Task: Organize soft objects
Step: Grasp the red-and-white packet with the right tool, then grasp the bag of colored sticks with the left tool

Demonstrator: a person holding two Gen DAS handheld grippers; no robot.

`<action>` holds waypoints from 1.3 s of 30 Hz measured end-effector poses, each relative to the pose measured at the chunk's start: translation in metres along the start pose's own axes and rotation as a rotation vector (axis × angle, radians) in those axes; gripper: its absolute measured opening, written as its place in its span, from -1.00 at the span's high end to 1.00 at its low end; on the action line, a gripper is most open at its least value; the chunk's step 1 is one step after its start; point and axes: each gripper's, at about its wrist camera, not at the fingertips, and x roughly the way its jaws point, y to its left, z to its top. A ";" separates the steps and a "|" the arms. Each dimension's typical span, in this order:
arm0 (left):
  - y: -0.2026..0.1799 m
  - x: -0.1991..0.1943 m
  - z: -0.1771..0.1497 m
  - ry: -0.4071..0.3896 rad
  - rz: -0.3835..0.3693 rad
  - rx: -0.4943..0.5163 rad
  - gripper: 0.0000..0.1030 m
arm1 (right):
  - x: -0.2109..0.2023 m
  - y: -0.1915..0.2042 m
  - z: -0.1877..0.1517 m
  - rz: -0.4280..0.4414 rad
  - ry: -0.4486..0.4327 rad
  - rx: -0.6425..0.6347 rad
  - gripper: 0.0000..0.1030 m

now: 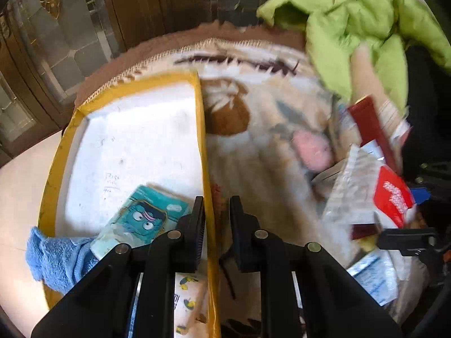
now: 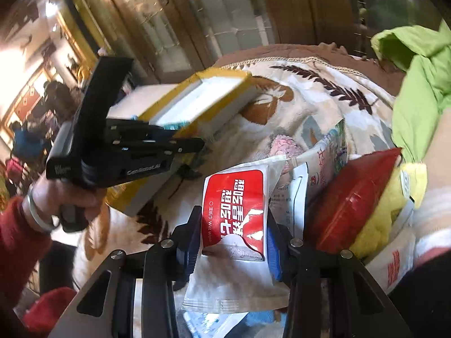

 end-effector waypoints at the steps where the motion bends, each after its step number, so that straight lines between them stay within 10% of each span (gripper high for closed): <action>1: 0.001 -0.005 0.002 -0.027 -0.014 -0.006 0.71 | -0.002 0.000 -0.001 0.002 -0.004 0.006 0.21; 14: -0.028 -0.008 0.012 0.000 -0.002 0.104 0.69 | -0.009 -0.007 -0.006 0.040 -0.033 0.082 0.21; 19: -0.035 0.010 0.007 0.047 0.014 0.127 0.27 | -0.005 -0.012 -0.005 0.052 -0.031 0.090 0.21; 21: -0.047 0.014 0.008 0.061 0.004 0.161 -0.23 | -0.003 -0.013 -0.006 0.056 -0.025 0.097 0.21; 27: -0.064 0.027 0.008 0.104 0.061 0.249 -0.63 | -0.002 -0.018 -0.006 0.067 -0.034 0.119 0.21; 30: -0.067 0.031 0.010 0.112 0.028 0.239 -0.58 | -0.003 -0.019 -0.006 0.070 -0.038 0.123 0.21; 32: -0.068 0.034 0.010 0.163 -0.082 0.202 -0.16 | -0.007 -0.022 -0.006 0.071 -0.050 0.132 0.21; 39: -0.055 0.035 0.006 0.145 -0.025 0.185 -0.10 | -0.014 -0.030 -0.005 0.108 -0.064 0.173 0.20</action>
